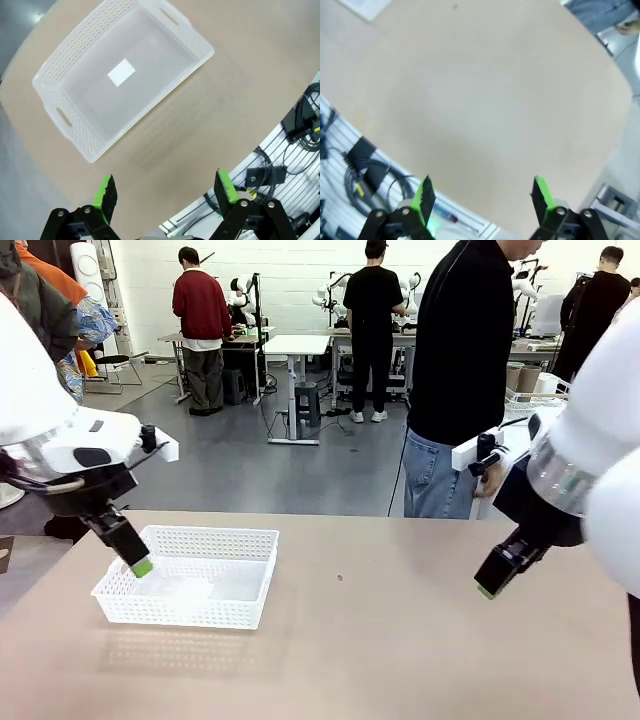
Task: Clean and organize the cups into the basket.
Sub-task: Pick up the Organizing basket and move it to the center of the table, then pick up the Reusable plastic cup from the right side of the table and place it inside the Organizing basket.
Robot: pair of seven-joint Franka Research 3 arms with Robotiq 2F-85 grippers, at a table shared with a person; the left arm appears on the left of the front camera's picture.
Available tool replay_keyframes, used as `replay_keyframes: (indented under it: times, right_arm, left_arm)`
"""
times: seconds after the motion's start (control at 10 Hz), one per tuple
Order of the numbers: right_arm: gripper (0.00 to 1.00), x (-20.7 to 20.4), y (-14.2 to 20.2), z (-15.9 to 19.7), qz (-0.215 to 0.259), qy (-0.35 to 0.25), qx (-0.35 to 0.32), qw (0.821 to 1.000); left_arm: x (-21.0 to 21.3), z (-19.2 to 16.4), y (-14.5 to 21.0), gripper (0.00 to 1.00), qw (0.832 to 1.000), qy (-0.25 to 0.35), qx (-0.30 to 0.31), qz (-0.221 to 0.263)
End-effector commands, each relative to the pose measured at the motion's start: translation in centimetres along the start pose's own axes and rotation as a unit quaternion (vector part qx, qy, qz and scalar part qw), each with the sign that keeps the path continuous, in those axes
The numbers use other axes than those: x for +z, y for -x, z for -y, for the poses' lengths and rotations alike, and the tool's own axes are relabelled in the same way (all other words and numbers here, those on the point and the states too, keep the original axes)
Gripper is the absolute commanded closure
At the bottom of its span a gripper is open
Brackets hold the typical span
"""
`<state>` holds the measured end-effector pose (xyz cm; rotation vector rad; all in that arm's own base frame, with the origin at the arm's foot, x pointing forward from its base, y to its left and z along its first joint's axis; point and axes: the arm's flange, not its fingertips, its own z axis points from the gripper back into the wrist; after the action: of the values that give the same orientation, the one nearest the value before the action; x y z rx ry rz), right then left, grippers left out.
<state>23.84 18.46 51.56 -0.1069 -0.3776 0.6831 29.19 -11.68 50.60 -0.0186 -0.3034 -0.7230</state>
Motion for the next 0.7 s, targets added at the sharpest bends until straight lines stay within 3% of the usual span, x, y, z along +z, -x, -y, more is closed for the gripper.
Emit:
replay_keyframes:
  times: [0.0, 0.2, 0.3, 0.4, 0.5, 0.6]
  right_arm:
    - [0.00, -3.1, -1.4, 2.2, -0.006, -0.003, -0.020, 1.000]
    - [0.00, -3.1, -1.4, 2.2, -0.006, -0.003, -0.020, 1.000]
    - [0.00, 0.0, 0.2, 0.4, 0.000, 0.001, -0.007, 1.000]
    - [0.00, -1.2, 1.6, 3.6, 0.050, -0.101, -0.060, 0.992]
    - [0.00, -2.0, 4.6, 7.0, 0.086, -0.182, -0.124, 0.972]
    - [0.00, -3.0, 7.6, 9.5, 0.144, -0.267, -0.195, 0.933]
  left_arm:
    - [-1.1, 0.3, -0.9, 0.00, 1.000, 0.012, 0.006, 0.006]
    - [-1.1, 0.3, -0.9, 0.00, 1.000, 0.012, 0.006, 0.006]
    - [-0.2, 0.0, -0.1, 0.00, 1.000, 0.002, 0.002, -0.001]
    - [0.2, -3.0, 1.0, 0.00, 0.975, 0.205, 0.048, 0.072]
    - [0.3, -6.1, 2.8, 0.00, 0.916, 0.362, 0.091, 0.144]
    - [-0.1, -9.4, 5.2, 0.00, 0.840, 0.483, 0.124, 0.216]
